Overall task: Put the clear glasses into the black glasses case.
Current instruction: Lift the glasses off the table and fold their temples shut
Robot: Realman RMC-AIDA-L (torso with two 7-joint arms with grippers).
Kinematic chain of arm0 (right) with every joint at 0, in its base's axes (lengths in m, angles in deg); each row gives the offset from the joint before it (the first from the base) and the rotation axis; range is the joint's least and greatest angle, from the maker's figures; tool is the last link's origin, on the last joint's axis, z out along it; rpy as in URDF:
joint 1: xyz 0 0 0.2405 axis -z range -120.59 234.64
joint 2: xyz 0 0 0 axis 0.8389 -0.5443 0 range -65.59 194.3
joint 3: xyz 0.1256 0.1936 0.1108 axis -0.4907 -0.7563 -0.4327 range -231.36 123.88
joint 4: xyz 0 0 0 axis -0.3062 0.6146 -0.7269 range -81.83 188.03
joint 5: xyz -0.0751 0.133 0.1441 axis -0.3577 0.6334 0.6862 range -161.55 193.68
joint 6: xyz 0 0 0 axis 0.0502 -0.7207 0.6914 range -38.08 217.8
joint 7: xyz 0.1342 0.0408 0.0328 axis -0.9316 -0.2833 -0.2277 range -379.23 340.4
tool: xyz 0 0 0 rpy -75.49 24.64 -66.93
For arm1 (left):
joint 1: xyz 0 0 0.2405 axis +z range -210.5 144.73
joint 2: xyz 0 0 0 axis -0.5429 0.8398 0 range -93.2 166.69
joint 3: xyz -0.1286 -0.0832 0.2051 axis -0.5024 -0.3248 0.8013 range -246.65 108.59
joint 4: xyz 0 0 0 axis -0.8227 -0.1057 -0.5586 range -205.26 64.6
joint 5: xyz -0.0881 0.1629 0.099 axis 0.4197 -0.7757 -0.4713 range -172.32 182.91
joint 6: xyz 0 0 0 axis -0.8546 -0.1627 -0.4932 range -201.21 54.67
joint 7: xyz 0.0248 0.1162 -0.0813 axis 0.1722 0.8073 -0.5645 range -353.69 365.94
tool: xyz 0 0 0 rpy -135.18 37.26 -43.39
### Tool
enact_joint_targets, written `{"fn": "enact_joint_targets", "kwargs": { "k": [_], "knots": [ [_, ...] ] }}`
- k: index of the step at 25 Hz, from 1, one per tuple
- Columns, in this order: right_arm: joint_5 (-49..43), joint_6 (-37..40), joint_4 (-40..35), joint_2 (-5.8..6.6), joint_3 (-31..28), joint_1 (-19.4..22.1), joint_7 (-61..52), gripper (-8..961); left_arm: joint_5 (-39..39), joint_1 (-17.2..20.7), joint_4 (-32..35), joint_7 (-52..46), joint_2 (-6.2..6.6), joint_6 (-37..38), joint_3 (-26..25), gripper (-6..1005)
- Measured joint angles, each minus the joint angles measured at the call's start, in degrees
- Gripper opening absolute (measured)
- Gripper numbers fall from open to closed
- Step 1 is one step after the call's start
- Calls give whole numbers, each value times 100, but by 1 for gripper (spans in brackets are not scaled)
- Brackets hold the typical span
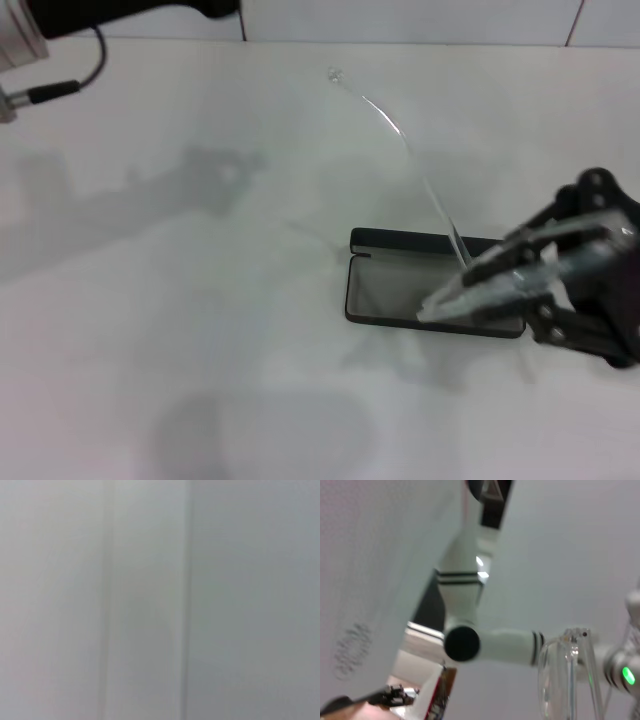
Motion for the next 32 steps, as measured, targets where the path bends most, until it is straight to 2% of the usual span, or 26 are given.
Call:
{"fn": "enact_joint_targets", "kwargs": {
  "k": [8,17,24,32],
  "knots": [
    [594,443,-99,28,55,172,342,134,-48,-429,-1276,-28,65,-325,-290,54],
    [762,360,-42,19,60,-21,582,135,159,-1166,-2339,-127,31,819,-22,54],
    [700,78,568,50,51,-335,816,135,440,-1346,-2438,-119,35,1423,133,55],
    [649,-304,783,54,49,-371,889,136,560,-1380,-2421,-52,37,2001,139,55]
  ]
}}
